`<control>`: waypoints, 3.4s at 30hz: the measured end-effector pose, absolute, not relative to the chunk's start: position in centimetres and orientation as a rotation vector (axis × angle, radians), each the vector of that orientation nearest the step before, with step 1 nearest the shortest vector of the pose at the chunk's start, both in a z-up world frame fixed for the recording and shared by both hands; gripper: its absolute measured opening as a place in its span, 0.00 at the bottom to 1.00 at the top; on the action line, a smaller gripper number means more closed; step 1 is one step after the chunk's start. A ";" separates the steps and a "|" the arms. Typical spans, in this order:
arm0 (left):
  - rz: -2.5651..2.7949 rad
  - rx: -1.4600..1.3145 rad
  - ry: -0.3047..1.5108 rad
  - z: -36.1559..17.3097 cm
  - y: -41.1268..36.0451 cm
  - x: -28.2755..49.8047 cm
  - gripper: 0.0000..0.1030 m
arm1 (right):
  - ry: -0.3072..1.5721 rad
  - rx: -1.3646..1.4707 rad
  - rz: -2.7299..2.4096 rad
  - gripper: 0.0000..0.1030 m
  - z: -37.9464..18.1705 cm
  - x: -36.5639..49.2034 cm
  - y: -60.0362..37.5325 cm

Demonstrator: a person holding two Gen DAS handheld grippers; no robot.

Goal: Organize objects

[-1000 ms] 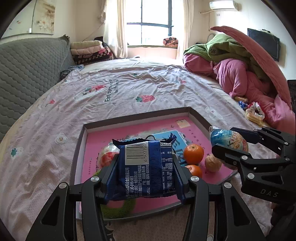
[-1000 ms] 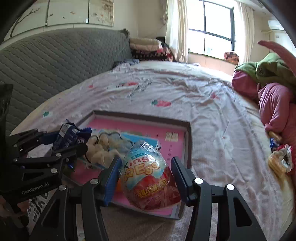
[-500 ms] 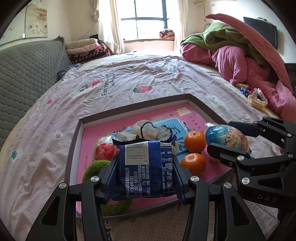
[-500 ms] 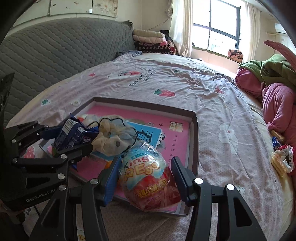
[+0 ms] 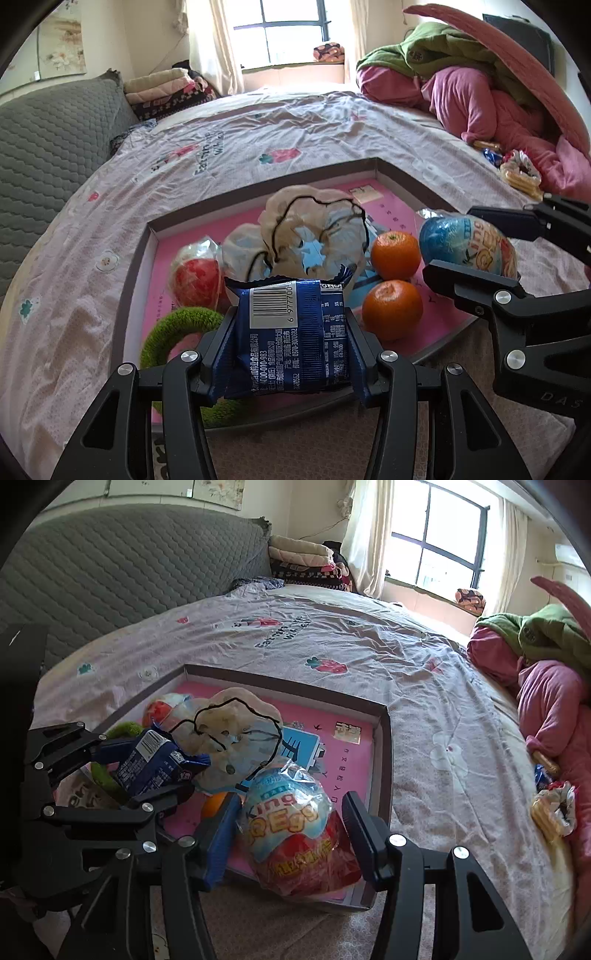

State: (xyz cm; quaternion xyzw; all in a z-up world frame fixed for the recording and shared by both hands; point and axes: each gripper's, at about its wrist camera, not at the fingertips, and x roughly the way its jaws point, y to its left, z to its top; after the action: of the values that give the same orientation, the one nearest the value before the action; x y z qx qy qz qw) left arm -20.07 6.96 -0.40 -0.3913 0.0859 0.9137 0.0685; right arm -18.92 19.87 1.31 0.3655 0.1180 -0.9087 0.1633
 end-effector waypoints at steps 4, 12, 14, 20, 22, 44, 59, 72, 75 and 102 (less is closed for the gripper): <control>2.730 -1.204 0.252 -0.7 7.1 -20.1 0.53 | 0.377 1.036 -2.599 0.55 1.3 -18.8 19.4; 2.717 -1.206 0.180 -0.3 6.6 -20.1 0.58 | 0.325 1.021 -2.610 0.63 1.7 -19.0 20.0; 2.712 -1.200 0.170 -0.1 6.6 -20.0 0.60 | 0.305 1.024 -2.610 0.63 1.8 -19.1 20.2; 2.721 -1.170 0.134 0.8 6.4 -19.4 0.65 | 0.289 0.974 -2.626 0.67 2.5 -18.8 20.3; 2.725 -1.163 0.122 1.0 6.2 -19.2 0.66 | 0.285 0.955 -2.630 0.67 2.8 -18.7 20.3; 2.861 -1.029 -0.019 4.5 3.4 -16.8 0.73 | 0.221 0.690 -2.695 0.68 6.6 -15.7 20.1; 2.958 -0.943 -0.103 6.5 1.1 -12.8 0.76 | 0.058 0.407 -2.790 0.79 9.7 -10.1 21.3; 3.038 -0.973 -0.140 5.8 -0.1 -10.0 0.77 | 0.001 0.455 -2.789 0.79 8.7 -7.9 22.0; 3.047 -0.998 -0.160 5.4 -0.4 -9.4 0.77 | 0.025 0.469 -2.783 0.79 8.3 -7.3 21.5; 3.055 -1.064 -0.127 3.0 -0.2 -6.3 0.77 | 0.037 0.615 -2.843 0.79 4.4 -6.0 20.5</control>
State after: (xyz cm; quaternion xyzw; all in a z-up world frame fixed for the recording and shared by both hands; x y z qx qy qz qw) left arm -6.25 -0.23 3.00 -0.3283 -0.0392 0.9425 -0.0478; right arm -5.97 20.54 4.38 0.2099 0.0128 -0.9707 0.1161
